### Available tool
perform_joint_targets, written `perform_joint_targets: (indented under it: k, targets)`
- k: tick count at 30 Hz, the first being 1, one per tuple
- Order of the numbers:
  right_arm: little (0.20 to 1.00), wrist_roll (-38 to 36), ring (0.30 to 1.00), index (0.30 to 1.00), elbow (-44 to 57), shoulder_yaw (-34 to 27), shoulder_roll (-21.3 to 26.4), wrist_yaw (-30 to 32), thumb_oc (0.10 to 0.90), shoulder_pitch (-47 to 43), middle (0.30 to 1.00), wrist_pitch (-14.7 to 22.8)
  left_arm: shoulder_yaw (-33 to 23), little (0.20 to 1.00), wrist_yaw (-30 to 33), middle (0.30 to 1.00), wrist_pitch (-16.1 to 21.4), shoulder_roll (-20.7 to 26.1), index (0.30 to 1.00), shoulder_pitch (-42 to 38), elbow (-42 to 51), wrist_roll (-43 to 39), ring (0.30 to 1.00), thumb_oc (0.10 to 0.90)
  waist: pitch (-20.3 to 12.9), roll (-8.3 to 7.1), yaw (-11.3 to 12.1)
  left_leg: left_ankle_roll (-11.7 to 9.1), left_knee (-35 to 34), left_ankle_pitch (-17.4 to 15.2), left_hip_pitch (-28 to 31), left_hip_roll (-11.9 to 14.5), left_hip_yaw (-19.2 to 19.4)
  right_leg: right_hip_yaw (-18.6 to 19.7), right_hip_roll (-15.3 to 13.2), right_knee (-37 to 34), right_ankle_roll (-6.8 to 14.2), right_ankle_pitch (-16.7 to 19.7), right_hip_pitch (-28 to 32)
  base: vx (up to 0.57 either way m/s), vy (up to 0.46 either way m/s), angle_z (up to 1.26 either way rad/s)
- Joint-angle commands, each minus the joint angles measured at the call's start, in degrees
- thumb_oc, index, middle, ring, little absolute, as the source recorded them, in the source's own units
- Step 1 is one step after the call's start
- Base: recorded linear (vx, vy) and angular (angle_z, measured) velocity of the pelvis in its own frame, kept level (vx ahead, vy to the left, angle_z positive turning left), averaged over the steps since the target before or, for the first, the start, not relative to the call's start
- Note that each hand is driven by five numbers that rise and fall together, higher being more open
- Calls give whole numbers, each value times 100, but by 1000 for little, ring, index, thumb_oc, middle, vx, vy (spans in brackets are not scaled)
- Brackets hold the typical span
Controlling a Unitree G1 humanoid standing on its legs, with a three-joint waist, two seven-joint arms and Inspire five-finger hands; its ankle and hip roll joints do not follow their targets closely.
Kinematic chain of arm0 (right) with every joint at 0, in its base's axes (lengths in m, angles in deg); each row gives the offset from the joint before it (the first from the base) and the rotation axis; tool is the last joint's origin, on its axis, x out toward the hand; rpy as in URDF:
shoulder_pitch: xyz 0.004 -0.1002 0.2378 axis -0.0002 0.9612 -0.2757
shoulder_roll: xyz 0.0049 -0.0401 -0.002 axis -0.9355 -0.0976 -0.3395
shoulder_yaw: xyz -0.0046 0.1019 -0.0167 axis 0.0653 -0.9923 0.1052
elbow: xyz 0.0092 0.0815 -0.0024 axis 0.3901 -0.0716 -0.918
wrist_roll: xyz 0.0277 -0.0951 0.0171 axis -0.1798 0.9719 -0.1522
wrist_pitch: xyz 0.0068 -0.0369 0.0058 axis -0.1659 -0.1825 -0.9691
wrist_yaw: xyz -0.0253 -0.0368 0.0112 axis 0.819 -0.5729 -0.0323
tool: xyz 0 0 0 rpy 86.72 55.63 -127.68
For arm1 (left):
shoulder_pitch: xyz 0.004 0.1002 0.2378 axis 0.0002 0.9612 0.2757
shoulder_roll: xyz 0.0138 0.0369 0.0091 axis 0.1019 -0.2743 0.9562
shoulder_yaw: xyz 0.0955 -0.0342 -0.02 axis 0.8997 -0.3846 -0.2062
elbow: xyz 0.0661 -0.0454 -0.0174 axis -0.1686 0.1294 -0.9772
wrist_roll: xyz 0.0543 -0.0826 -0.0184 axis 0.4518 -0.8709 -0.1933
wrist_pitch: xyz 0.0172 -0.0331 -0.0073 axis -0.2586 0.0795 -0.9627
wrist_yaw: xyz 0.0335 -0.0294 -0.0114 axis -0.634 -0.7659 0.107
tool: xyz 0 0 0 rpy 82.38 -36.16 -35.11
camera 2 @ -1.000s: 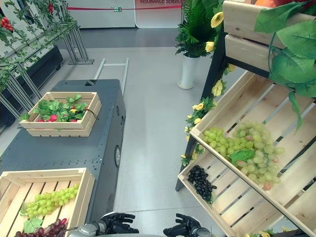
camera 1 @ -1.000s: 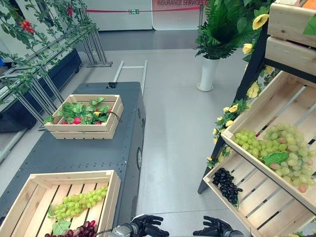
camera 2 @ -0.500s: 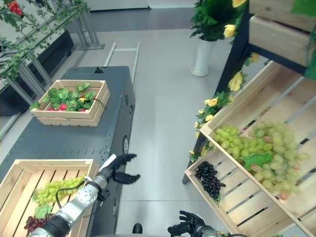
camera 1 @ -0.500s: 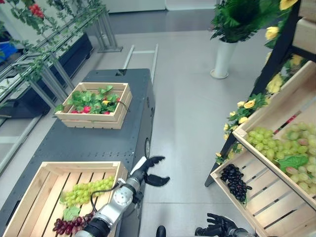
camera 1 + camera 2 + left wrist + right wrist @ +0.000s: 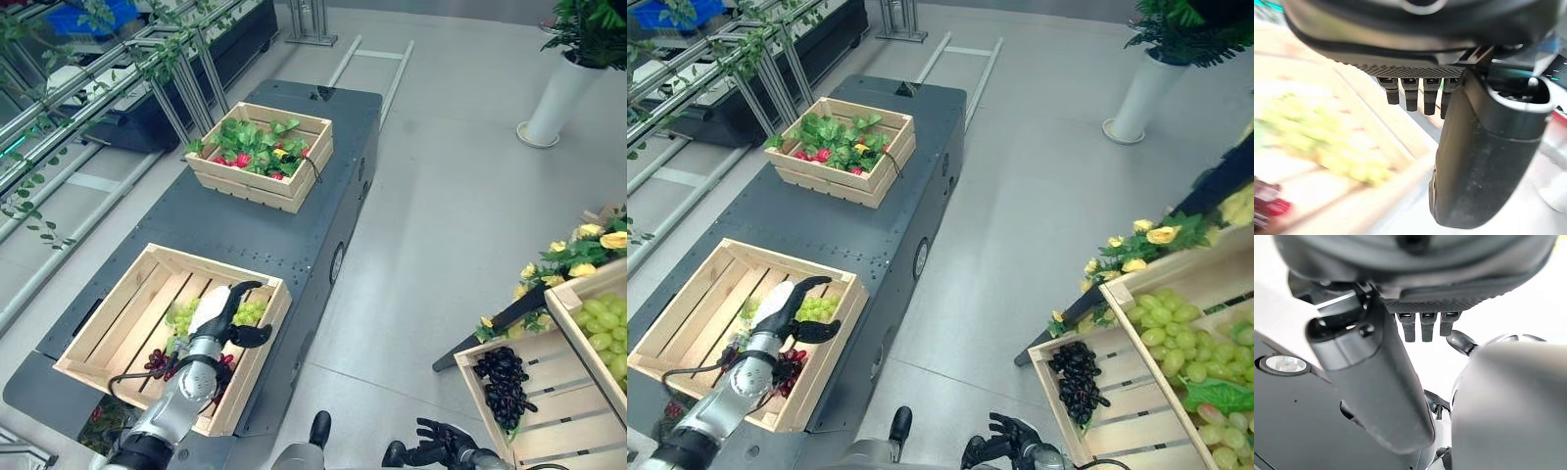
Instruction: Pick up the fruits from the basket on one side to the basket on the other side
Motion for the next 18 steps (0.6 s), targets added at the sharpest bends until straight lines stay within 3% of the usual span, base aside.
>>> perform_joint_targets:
  k: [1,9,18]
  targets:
    - [900,87,900,900,306,305,10,-107,800,6,900,204,-711,900,740,900,84,688,900,-441,155,485,900,800,10,-259,70,186,9,-59,-225,-290,249,23,-108,285,-71,73,-204,49,-8,20]
    - [900,-102,900,900,511,510,-56,-27,800,-44,900,185,-1122,900,932,900,-249,1376,900,-263,251,991,900,800,382,-412,275,182,22,-25,-365,-293,129,-126,-58,577,-115,-83,-383,29,-20,11]
    - [900,-283,900,900,611,687,-28,-102,800,-147,900,301,-1047,900,1290,900,-607,2103,900,-508,-194,1358,900,800,818,-539,357,198,316,-58,-685,-326,19,-195,-24,927,-174,-237,-629,11,-2,8]
